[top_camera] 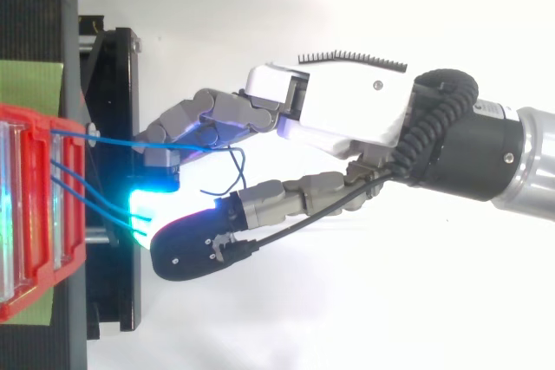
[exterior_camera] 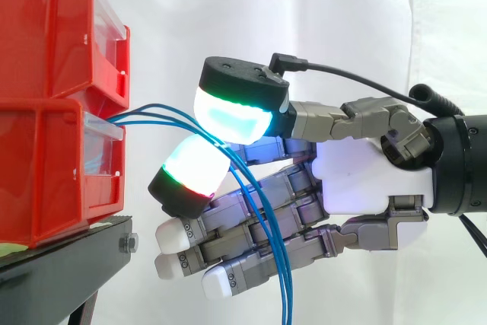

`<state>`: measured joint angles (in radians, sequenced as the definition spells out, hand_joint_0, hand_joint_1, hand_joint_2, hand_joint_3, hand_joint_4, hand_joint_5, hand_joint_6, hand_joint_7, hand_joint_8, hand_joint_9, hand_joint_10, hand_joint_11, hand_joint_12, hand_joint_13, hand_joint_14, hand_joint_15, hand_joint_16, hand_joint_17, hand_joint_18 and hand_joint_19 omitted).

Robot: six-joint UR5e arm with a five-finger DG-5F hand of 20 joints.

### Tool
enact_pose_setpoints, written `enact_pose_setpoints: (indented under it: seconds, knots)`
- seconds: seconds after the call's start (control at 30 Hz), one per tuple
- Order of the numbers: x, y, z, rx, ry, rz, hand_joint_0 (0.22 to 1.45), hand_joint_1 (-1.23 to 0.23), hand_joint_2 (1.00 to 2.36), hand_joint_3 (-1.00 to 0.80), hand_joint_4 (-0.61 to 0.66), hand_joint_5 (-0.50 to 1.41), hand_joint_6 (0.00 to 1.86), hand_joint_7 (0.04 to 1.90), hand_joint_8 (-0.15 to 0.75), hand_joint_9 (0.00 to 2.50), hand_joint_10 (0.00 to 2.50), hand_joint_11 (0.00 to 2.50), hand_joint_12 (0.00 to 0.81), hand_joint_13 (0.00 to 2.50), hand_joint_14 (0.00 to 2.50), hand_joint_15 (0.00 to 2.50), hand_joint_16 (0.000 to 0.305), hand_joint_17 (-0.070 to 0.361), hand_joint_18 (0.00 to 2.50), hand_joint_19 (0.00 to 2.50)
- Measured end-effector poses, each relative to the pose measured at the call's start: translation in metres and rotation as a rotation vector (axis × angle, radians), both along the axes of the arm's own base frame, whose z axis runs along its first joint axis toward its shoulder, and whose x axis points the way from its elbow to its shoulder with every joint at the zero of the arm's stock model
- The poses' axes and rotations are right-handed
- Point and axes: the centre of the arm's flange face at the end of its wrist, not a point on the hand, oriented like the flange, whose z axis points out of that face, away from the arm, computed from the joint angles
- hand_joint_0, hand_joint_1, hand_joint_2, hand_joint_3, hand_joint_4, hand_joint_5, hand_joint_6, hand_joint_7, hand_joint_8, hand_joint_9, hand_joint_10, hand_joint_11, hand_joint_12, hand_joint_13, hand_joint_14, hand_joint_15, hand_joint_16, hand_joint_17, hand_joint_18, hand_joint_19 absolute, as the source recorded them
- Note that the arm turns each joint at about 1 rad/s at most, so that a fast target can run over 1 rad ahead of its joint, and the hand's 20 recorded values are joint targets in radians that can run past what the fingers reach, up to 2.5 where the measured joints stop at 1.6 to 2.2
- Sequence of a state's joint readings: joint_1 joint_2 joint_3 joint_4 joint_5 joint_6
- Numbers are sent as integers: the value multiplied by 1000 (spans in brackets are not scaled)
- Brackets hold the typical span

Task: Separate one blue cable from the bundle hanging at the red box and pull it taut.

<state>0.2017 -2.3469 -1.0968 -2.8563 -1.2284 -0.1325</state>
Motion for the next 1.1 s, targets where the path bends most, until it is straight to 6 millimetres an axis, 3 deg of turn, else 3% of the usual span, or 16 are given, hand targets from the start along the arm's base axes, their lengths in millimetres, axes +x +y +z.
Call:
enact_pose_setpoints:
  seconds: [0.27, 0.53, 0.7, 0.9, 1.1]
  knots:
    - [0, 0, 0, -1, 0, 0, 760, -836, 1000, -500, 89, -230, 909, 950, 249, 641, 18, 518, 298, 397, 5, 126, 41, 93, 472, 308]
    - [0, -3, 0, -2, 0, -5, 646, -883, 1000, -500, 96, -220, 899, 925, 245, 667, 18, 528, 297, 415, 6, 144, 41, 92, 487, 328]
    - [0, -4, 0, -2, 1, -6, 504, -724, 1000, -500, 127, -209, 884, 905, 270, 688, 15, 520, 317, 429, 7, 165, 45, 101, 499, 363]
    - [0, -6, 0, -3, 2, -8, 574, -458, 1000, -500, 120, -201, 854, 935, 270, 717, 16, 518, 305, 430, 7, 182, 42, 94, 471, 405]
    - [0, -8, 0, -3, 1, -10, 625, -488, 1008, -415, 109, -193, 863, 989, 274, 730, 18, 521, 306, 431, 7, 189, 42, 94, 472, 431]
